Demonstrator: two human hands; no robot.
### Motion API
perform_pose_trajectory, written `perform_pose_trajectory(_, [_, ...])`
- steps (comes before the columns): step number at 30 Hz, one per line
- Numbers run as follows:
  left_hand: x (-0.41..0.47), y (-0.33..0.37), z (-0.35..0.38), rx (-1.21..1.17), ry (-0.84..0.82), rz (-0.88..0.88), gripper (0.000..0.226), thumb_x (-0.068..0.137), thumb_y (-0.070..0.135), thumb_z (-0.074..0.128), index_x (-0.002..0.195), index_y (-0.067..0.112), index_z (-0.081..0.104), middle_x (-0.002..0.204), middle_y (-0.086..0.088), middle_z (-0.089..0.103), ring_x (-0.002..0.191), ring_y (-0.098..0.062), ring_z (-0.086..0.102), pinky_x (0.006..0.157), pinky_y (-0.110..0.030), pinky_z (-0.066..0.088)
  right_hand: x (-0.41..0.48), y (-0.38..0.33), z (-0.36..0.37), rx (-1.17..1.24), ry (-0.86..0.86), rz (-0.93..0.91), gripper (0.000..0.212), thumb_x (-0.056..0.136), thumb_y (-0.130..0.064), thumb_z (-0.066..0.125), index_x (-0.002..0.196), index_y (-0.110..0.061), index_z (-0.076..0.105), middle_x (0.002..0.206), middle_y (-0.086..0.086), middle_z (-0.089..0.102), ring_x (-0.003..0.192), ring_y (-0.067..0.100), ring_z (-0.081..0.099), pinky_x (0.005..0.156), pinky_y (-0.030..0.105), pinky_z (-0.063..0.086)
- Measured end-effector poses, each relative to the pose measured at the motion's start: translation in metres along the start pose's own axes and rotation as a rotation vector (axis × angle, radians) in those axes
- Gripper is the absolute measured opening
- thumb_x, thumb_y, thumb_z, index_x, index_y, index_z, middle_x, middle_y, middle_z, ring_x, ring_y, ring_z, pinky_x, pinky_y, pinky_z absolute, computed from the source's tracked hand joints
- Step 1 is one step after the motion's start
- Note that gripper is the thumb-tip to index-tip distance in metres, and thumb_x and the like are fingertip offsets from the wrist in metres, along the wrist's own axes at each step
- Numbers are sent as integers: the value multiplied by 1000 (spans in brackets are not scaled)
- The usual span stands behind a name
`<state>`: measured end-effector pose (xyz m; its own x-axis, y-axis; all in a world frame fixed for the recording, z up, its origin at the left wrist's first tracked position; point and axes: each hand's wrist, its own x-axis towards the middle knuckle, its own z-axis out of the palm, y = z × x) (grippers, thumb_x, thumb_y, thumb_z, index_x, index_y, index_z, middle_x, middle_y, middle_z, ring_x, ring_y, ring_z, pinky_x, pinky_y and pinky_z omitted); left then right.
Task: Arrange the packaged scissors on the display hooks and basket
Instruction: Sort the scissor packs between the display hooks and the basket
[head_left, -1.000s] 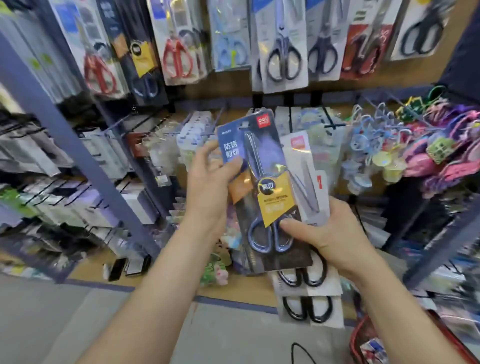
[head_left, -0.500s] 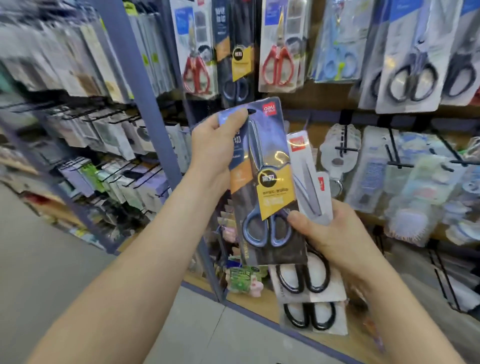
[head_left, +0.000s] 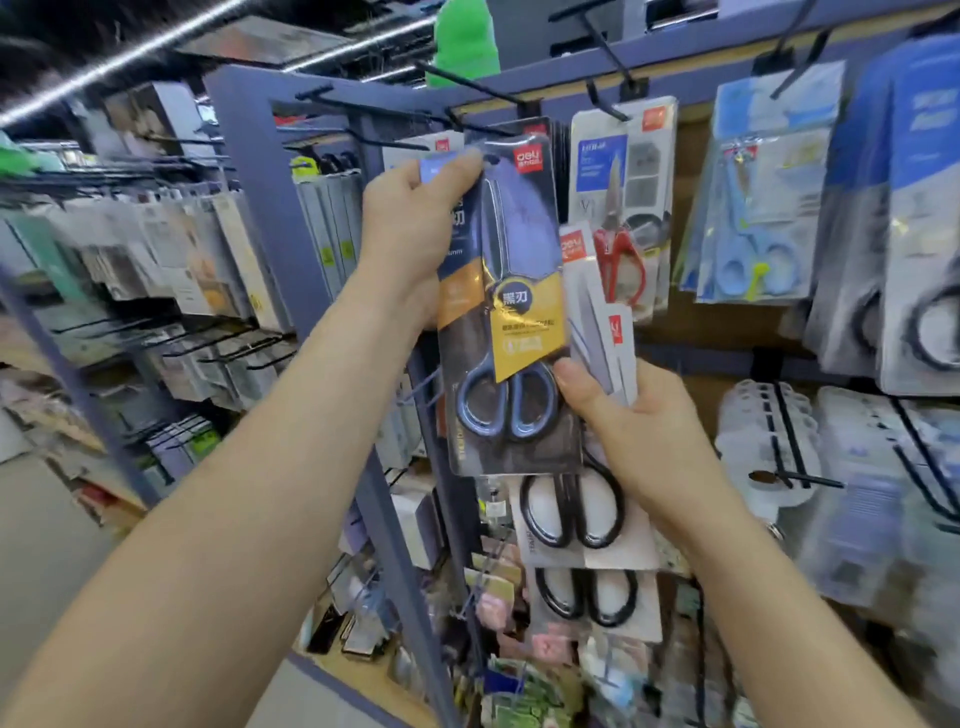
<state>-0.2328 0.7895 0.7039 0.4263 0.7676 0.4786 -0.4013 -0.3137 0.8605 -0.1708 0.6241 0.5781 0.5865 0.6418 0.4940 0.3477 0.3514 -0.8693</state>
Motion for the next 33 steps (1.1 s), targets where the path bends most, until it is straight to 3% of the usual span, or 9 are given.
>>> perform_pose_trajectory(5, [57,11,-13,47,18,111,17,84,18,74,68,13,68,79,-11,72,76,-26,67,77,-54,56,52,-5,27,-6,24,-103,12,94,-32,62,87,-36,70,84,-26,72,82,-12,63,72,8,48])
perform_pose_trajectory(8, [82,5,-21,65,-18,114,25,77,27,78,83,7,64,85,-16,64,77,-27,61,78,-63,52,67,-3,41,-8,62,-121,14,94,-30,62,85,-36,71,85,-26,73,83,-11,63,73,10,48])
perform_pose_trajectory(12, [103,-6,-22,28,-88,35,13,85,15,73,76,8,66,82,-13,70,75,-25,66,74,-45,57,76,2,55,28,109,-90,15,96,-27,60,90,-31,73,90,-19,76,88,-4,66,79,16,54])
perform_pose_trajectory(16, [113,-14,-18,88,-173,-31,13,86,21,68,89,9,66,90,-15,64,81,-25,60,75,-46,55,84,11,65,75,173,-48,21,97,-21,58,84,-16,73,80,-15,73,77,-2,61,72,17,51])
perform_pose_trajectory(20, [80,-28,-35,191,-234,115,45,91,7,61,126,30,46,95,-7,68,79,-19,66,67,-32,57,92,22,71,14,243,-7,21,97,-26,59,81,-20,70,72,-16,68,71,-3,58,68,17,48])
perform_pose_trajectory(22, [61,-40,-50,312,-267,199,48,90,12,65,123,43,47,82,-3,66,72,-15,65,66,-28,53,94,25,71,-43,268,-3,23,97,-29,58,79,-19,68,72,-14,64,68,-2,55,65,17,44])
perform_pose_trajectory(25, [54,-57,-53,272,-289,161,39,94,11,63,122,37,58,76,2,69,68,-5,65,60,-18,49,95,22,64,-102,279,-22,19,98,-34,56,89,-27,71,85,-19,72,79,-6,63,70,14,50])
perform_pose_trajectory(30, [88,-85,-34,273,-166,109,37,92,21,68,128,28,63,102,-2,72,93,-13,67,91,-36,56,71,21,34,-192,393,24,37,99,-34,54,70,-11,60,64,-7,56,61,4,48,63,26,41])
perform_pose_trajectory(33, [99,-105,-21,369,-150,164,46,91,17,67,134,30,59,96,2,71,85,-15,66,80,-18,52,55,17,11,-173,456,23,25,98,-36,55,87,-24,73,86,-15,75,83,0,68,71,19,50])
